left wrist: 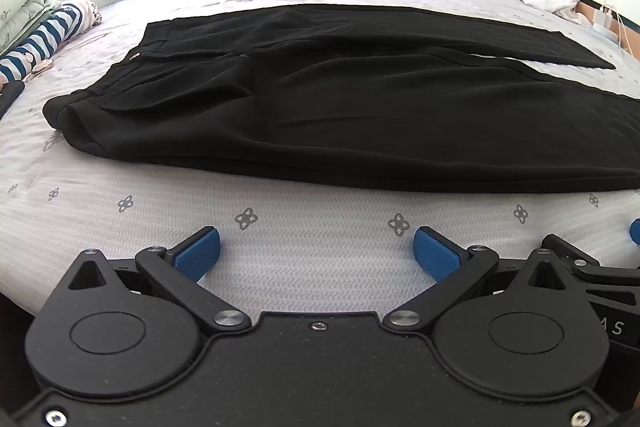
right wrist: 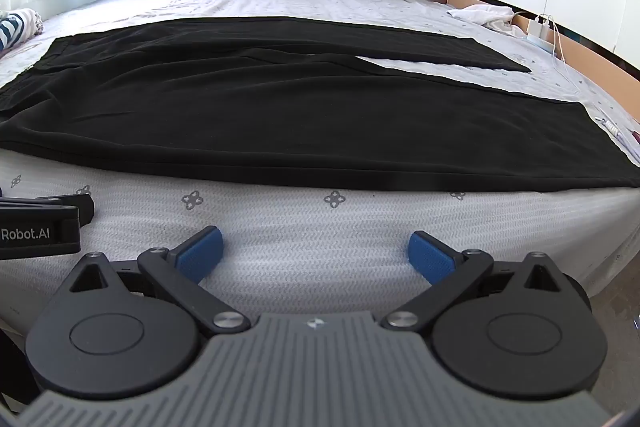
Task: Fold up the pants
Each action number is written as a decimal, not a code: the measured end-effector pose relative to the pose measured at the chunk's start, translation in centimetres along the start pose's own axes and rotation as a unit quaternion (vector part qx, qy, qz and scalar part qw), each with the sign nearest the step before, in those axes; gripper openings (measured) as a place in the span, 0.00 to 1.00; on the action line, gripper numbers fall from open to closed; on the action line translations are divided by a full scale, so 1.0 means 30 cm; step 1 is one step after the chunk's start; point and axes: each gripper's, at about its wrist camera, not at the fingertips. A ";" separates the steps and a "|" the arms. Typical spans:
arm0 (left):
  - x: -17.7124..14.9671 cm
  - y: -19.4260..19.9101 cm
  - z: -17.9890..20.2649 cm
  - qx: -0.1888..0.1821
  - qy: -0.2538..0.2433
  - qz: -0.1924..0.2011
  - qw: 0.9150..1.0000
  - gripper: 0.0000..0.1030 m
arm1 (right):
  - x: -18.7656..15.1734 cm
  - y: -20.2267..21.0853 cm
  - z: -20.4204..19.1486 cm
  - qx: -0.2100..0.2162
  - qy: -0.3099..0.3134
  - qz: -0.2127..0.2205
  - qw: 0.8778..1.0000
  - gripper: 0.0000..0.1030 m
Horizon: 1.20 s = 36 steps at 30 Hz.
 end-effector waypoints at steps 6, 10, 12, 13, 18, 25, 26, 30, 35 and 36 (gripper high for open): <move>0.004 -0.008 0.006 0.001 -0.002 0.000 1.000 1.00 | 0.000 0.002 0.001 0.000 0.000 0.001 1.000 1.00; 0.006 -0.006 0.006 0.001 -0.001 0.001 1.000 1.00 | 0.001 0.002 0.003 0.000 0.000 0.001 1.000 1.00; 0.004 -0.003 0.005 0.001 -0.001 0.003 1.000 1.00 | 0.001 0.002 0.003 0.000 0.000 0.001 1.000 1.00; 0.003 -0.002 0.005 0.001 -0.001 0.003 1.000 1.00 | 0.001 0.002 0.003 0.000 0.000 0.000 1.000 1.00; 0.001 -0.002 0.004 0.001 -0.001 0.005 1.000 1.00 | -0.001 0.001 0.005 0.000 0.000 0.001 1.000 1.00; 0.000 -0.001 0.003 0.001 -0.001 0.005 1.000 1.00 | 0.000 0.004 0.002 0.000 0.000 0.001 1.000 1.00; 0.000 -0.002 0.004 0.001 -0.001 0.005 1.000 1.00 | 0.000 0.004 0.001 0.000 0.000 0.001 1.000 1.00; 0.000 -0.001 0.003 0.001 -0.001 0.005 1.000 1.00 | 0.000 0.005 0.000 0.000 0.000 0.001 1.000 1.00; 0.000 -0.002 0.004 0.001 -0.001 0.005 1.000 1.00 | -0.001 0.004 0.001 0.000 0.000 0.001 1.000 1.00; -0.001 -0.001 0.003 0.001 -0.001 0.006 1.000 1.00 | -0.002 0.004 0.001 0.000 0.000 0.001 1.000 1.00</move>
Point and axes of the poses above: each gripper's, at about its wrist camera, not at the fingertips, and y roughly against the way its jaws point, z to its right, x to its top, and after that the axes turned 15 degrees about z, right-handed
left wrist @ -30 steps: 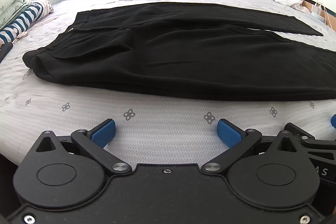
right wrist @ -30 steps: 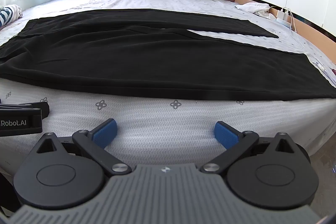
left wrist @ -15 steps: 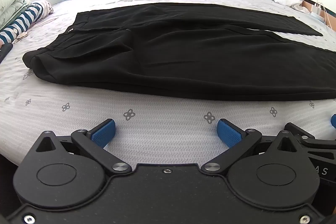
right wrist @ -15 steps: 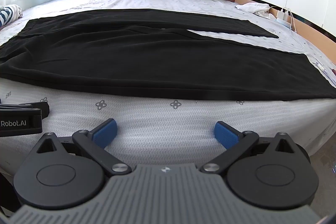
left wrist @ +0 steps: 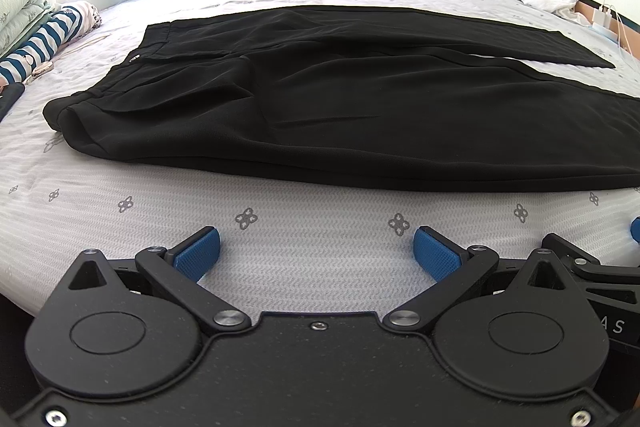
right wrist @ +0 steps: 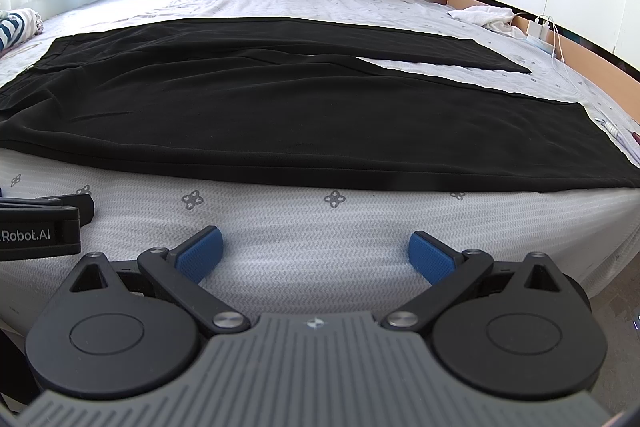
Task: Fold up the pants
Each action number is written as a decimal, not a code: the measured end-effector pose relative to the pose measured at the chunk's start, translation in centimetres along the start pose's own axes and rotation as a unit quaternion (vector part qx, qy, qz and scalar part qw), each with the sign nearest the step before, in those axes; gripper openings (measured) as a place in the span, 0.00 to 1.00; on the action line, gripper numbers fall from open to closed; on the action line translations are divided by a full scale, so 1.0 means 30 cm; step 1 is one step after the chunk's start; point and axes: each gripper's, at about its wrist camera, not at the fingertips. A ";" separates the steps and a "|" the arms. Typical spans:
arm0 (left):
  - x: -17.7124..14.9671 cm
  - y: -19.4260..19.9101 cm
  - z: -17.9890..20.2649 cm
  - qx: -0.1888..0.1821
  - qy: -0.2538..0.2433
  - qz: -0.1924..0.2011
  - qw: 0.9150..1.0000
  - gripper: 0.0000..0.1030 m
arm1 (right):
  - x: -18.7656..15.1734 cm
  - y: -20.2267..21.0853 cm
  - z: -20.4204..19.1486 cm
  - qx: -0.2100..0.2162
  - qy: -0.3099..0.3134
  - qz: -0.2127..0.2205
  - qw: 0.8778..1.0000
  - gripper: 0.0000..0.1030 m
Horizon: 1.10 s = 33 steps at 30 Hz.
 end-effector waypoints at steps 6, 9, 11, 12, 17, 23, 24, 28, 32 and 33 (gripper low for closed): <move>0.000 0.000 0.000 0.000 0.000 0.000 1.000 1.00 | -0.001 0.000 0.001 0.000 0.000 0.000 1.000 1.00; 0.000 0.000 0.000 0.000 0.000 0.000 1.000 1.00 | -0.001 0.000 0.001 0.000 0.000 0.000 1.000 1.00; 0.000 0.000 0.000 0.000 0.000 0.000 1.000 1.00 | -0.001 0.000 0.000 0.000 0.000 0.000 1.000 1.00; 0.000 0.000 0.000 0.000 0.000 0.000 1.000 1.00 | -0.001 0.000 0.000 0.000 0.000 0.000 1.000 1.00; 0.000 0.000 0.000 0.000 -0.001 0.000 1.000 1.00 | -0.001 0.001 0.000 0.000 0.000 0.001 1.000 1.00; -0.001 0.000 0.001 0.000 -0.001 0.001 1.000 1.00 | 0.000 0.002 0.001 0.000 0.000 0.001 1.000 1.00; -0.001 0.000 0.001 0.000 -0.001 0.001 1.000 1.00 | 0.000 0.003 0.001 -0.001 0.000 0.001 1.000 1.00; -0.001 0.000 0.001 0.000 -0.001 0.001 1.000 1.00 | 0.000 0.003 0.001 -0.001 0.000 0.001 1.000 1.00; -0.001 0.000 0.001 0.000 -0.001 0.001 1.000 1.00 | 0.000 0.004 0.001 -0.001 0.000 0.001 1.000 1.00; -0.001 0.000 0.001 0.000 -0.001 0.001 1.000 1.00 | -0.001 0.004 0.001 -0.001 0.000 0.001 1.000 1.00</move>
Point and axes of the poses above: each gripper's, at about its wrist camera, not at the fingertips, and y roughly against the way its jaws point, z to its right, x to its top, and after that the axes turned 15 degrees about z, right-handed
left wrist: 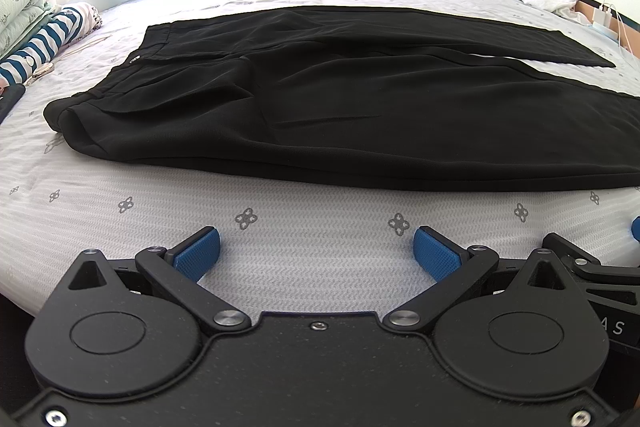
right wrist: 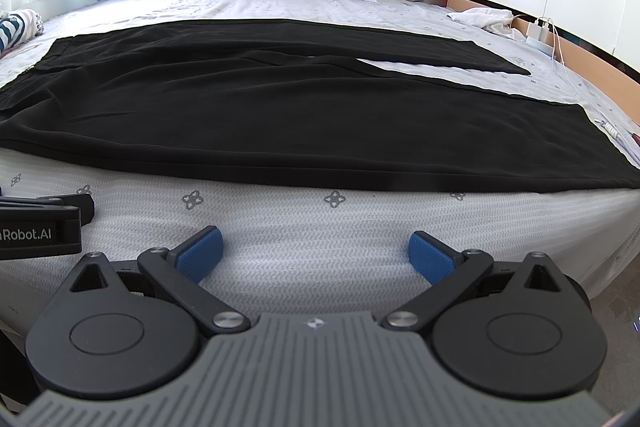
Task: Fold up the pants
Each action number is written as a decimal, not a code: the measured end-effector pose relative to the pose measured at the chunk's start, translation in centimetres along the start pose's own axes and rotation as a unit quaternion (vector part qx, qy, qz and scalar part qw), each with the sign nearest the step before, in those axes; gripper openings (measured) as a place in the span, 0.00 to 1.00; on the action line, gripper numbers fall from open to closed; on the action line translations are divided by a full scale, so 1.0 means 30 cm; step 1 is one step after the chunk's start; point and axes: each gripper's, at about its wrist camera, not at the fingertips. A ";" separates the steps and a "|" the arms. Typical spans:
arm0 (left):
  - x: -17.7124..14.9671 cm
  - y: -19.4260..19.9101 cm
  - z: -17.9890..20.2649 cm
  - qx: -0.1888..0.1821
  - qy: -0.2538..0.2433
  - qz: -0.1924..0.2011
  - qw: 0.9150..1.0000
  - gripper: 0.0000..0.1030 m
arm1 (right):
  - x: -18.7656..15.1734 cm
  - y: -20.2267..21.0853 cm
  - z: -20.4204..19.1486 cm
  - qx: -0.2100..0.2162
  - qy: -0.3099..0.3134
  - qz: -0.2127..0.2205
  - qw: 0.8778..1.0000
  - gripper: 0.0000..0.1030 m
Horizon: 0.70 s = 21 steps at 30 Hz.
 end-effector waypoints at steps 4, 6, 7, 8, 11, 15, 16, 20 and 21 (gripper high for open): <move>0.000 0.000 0.000 0.000 0.000 0.000 1.000 1.00 | 0.000 0.000 0.000 0.000 0.000 0.000 1.000 1.00; 0.000 0.000 0.000 0.000 0.000 0.000 1.000 1.00 | 0.000 0.001 -0.001 0.000 0.000 0.000 1.000 1.00; 0.000 0.000 0.001 0.000 0.000 0.000 1.000 1.00 | 0.001 0.000 0.000 0.000 0.000 0.000 1.000 1.00; 0.000 0.000 0.000 0.000 0.000 0.000 1.000 1.00 | 0.000 0.001 -0.001 0.000 0.000 0.000 1.000 1.00; 0.000 0.000 0.000 0.000 0.000 0.000 1.000 1.00 | 0.001 0.001 -0.001 0.000 0.000 0.001 1.000 1.00; 0.005 0.004 -0.003 0.002 0.004 0.002 1.000 1.00 | 0.001 0.001 -0.001 0.000 0.000 0.001 1.000 1.00; 0.005 0.004 -0.003 0.002 0.004 0.003 1.000 1.00 | 0.001 0.000 -0.001 0.000 0.000 0.001 1.000 1.00; 0.008 0.020 -0.002 0.002 0.003 0.004 1.000 1.00 | 0.001 -0.001 0.000 0.000 0.000 0.001 1.000 1.00; 0.010 0.020 -0.003 0.002 0.003 0.004 1.000 1.00 | 0.001 0.000 0.001 0.000 0.000 0.001 1.000 1.00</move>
Point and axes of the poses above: each gripper's, at about its wrist camera, not at the fingertips, and y roughly against the way its jaws point, z to its right, x to its top, and after that the axes turned 15 degrees about z, right-handed
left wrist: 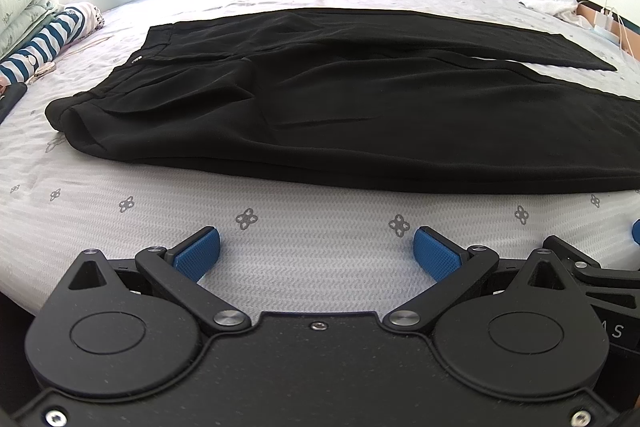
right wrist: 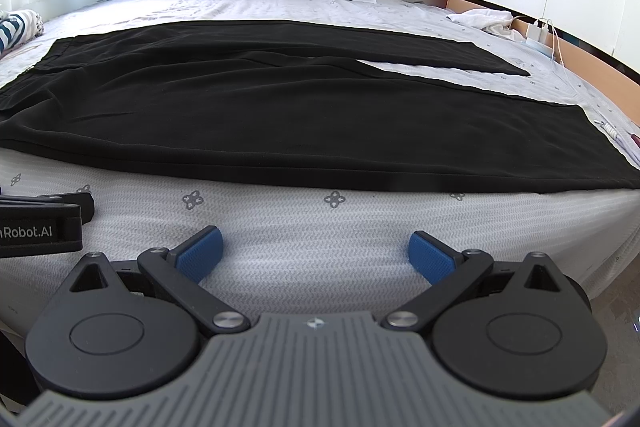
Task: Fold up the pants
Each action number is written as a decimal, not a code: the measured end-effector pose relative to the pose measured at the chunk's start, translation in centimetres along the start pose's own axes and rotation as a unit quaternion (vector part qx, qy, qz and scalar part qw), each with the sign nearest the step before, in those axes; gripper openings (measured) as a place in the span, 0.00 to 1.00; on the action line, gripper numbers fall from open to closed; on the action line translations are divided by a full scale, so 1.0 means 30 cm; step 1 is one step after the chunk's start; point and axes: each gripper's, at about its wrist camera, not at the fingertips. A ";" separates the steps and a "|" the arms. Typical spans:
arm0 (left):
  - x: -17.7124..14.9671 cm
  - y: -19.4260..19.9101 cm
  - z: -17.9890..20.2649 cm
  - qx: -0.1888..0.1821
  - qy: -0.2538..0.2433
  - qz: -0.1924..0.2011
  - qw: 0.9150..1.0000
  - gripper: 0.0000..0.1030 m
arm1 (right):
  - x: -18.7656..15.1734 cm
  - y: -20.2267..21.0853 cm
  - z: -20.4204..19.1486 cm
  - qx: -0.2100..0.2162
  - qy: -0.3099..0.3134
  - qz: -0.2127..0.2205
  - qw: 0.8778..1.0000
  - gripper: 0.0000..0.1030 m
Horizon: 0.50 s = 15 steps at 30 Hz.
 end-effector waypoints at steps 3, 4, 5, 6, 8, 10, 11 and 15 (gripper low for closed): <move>-0.002 -0.001 0.001 0.001 0.000 0.000 1.000 1.00 | -0.001 -0.002 0.001 0.000 0.000 0.001 1.000 1.00; -0.004 -0.003 0.000 0.001 0.000 0.001 1.000 1.00 | -0.001 -0.003 0.003 0.000 -0.001 0.001 1.000 1.00; -0.005 -0.004 0.001 0.002 0.000 0.001 1.000 1.00 | -0.001 -0.005 0.004 0.000 -0.001 0.003 1.000 1.00; -0.006 -0.004 0.001 0.002 0.002 0.002 1.000 1.00 | 0.000 -0.004 0.007 0.001 -0.002 0.004 1.000 1.00; 0.000 -0.006 -0.006 -0.005 -0.003 -0.001 1.000 1.00 | -0.001 0.008 0.012 0.004 -0.006 0.011 1.000 1.00; 0.022 -0.006 -0.032 -0.019 -0.007 -0.012 1.000 1.00 | 0.008 0.026 0.016 0.016 0.000 0.014 1.000 1.00; 0.038 -0.007 -0.055 -0.020 -0.008 -0.015 1.000 1.00 | 0.024 0.031 0.031 0.024 -0.002 0.011 1.000 1.00; 0.109 -0.011 -0.196 0.022 0.003 0.021 1.000 1.00 | 0.081 0.033 0.152 0.009 -0.054 0.035 0.998 1.00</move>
Point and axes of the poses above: each gripper's, at about its wrist camera, not at the fingertips, and y roughly against the way its jaws point, z to its right, x to its top, and after that the axes turned 15 degrees about z, right-handed
